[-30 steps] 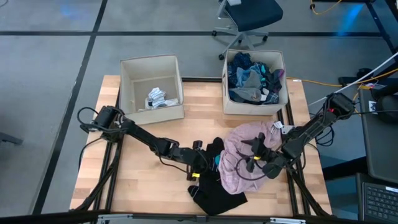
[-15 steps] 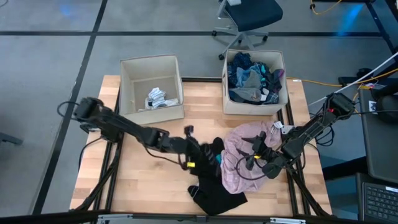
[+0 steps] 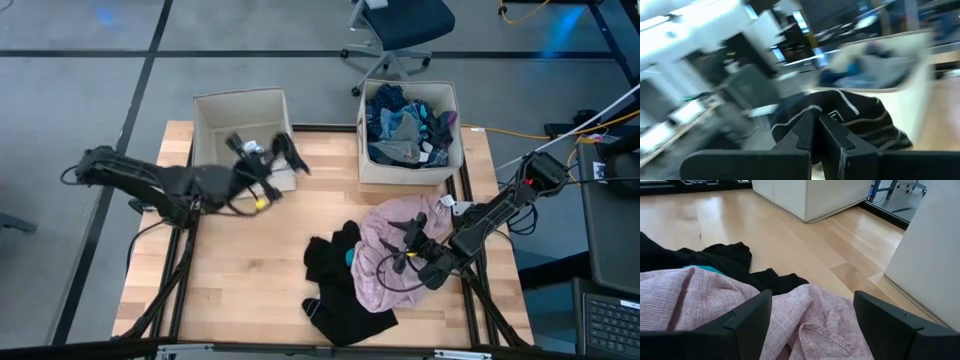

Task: Sort clothes
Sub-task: Put the black sock into the left laundry bin

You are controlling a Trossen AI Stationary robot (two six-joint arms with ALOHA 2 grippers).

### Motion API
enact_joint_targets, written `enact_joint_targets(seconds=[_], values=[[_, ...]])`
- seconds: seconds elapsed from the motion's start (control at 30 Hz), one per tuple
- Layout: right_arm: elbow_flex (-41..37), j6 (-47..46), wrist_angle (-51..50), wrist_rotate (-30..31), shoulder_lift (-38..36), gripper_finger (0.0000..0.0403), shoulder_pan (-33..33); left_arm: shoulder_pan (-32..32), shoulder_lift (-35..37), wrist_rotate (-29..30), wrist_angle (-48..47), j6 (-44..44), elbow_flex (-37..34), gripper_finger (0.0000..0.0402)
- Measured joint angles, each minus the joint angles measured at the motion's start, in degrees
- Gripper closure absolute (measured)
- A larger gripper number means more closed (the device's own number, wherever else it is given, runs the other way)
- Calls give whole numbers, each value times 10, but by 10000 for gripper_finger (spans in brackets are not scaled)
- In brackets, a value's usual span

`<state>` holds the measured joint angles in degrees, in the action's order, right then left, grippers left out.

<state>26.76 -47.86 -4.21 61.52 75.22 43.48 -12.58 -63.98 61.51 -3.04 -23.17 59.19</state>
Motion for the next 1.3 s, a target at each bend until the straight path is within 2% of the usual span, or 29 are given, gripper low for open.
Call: enact_joint_targets(seconds=[0.13, 0.23, 0.37, 0.57, 0.7, 0.83, 1.03, 1.17, 1.3], values=[[0, 1, 1, 1, 0, 123, 0, 62, 44, 8, -41, -13, 0, 398], [0, 1, 1, -1, 0, 123, 0, 122, 60, 7, -106, 5, 0, 399], [0, 1, 1, -1, 0, 123, 0, 201, 65, -7, -221, 99, 0, 391], [0, 1, 1, -2, 0, 123, 0, 287, 49, -109, -363, 254, -1, 386], [0, 1, 1, -2, 0, 123, 0, 313, 38, -166, -405, 319, -1, 385], [0, 1, 1, -2, 0, 123, 0, 330, 36, -216, -419, 345, -1, 376], [0, 1, 2, -2, 0, 123, 0, 351, 36, -276, -441, 366, -1, 302], [0, 1, 2, -2, 0, 123, 0, 359, 37, -350, -459, 376, 16, 250], [0, 2, 2, -2, 0, 123, 0, 326, 44, -455, -424, 347, 37, 226]])
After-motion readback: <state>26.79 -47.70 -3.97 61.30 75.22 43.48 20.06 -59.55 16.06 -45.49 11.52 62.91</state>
